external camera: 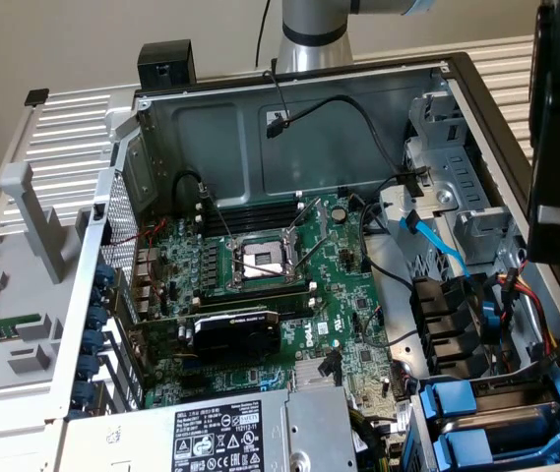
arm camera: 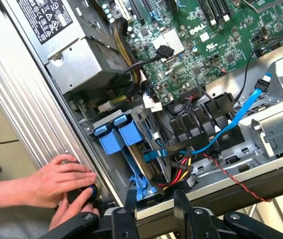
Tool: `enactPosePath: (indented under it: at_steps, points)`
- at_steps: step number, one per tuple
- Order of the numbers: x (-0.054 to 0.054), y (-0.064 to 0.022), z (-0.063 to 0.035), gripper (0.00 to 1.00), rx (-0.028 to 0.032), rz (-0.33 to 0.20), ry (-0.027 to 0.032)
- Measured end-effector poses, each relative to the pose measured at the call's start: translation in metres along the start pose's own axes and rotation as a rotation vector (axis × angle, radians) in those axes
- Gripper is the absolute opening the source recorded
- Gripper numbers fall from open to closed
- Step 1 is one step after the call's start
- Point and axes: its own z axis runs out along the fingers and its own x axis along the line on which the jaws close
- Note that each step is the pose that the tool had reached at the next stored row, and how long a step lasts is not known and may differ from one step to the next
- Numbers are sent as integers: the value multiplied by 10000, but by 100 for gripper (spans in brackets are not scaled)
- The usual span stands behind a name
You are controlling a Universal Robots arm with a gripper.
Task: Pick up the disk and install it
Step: 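Insert the first disk wire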
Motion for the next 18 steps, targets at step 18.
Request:
enactPosePath:
  at_steps: [18]
  points:
    - [78,-33,15,43,-69,15,-140]
